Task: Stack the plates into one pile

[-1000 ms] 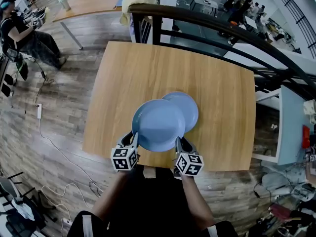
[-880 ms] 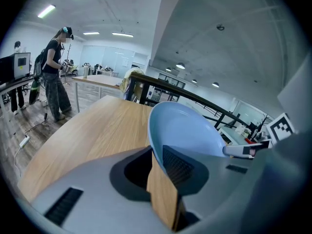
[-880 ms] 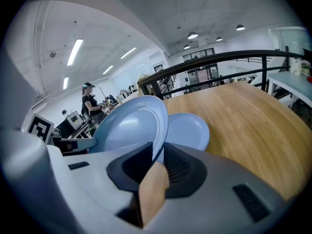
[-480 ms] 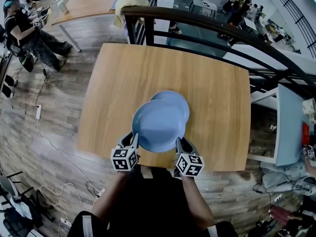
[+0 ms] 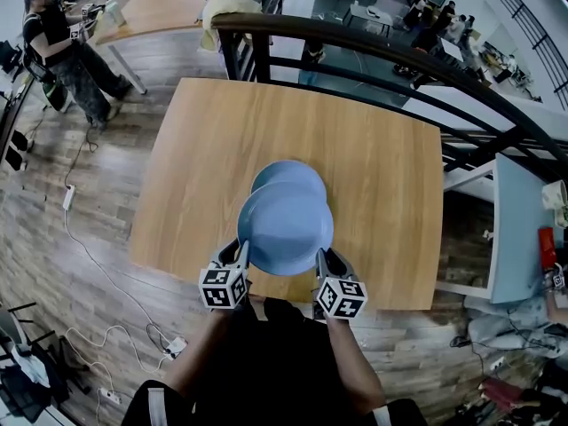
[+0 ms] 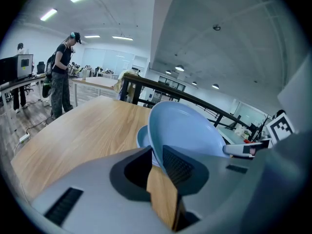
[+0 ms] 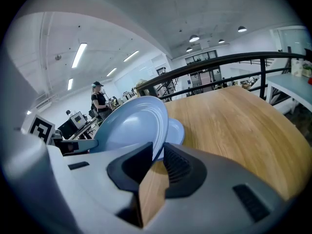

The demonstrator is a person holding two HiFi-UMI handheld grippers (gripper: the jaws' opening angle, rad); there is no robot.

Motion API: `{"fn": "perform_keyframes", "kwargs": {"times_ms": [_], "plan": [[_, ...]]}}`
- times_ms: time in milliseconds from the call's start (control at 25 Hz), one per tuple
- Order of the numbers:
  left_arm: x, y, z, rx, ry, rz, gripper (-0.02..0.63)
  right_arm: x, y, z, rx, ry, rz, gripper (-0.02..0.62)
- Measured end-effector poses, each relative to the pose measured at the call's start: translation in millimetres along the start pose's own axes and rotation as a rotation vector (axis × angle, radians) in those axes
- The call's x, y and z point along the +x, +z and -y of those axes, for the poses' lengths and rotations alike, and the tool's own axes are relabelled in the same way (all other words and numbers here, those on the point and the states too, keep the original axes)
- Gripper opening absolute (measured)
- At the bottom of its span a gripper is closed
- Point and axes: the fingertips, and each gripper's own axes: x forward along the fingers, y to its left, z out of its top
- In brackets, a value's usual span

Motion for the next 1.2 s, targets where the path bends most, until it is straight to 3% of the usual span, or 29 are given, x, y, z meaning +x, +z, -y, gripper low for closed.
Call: {"fn": "perform_keyframes", "kwargs": {"times_ms": [560,1200], "plan": [[7,-8,19,-0.002,-0.003,-0.011,0.080,-8,-2,20,0.016,0.001,-0.010,0.086],[35,-5,3,-0.027,0.006,-0.050,0.080,26,4,25,0.018,-0.008,-0.062,0.084]]}}
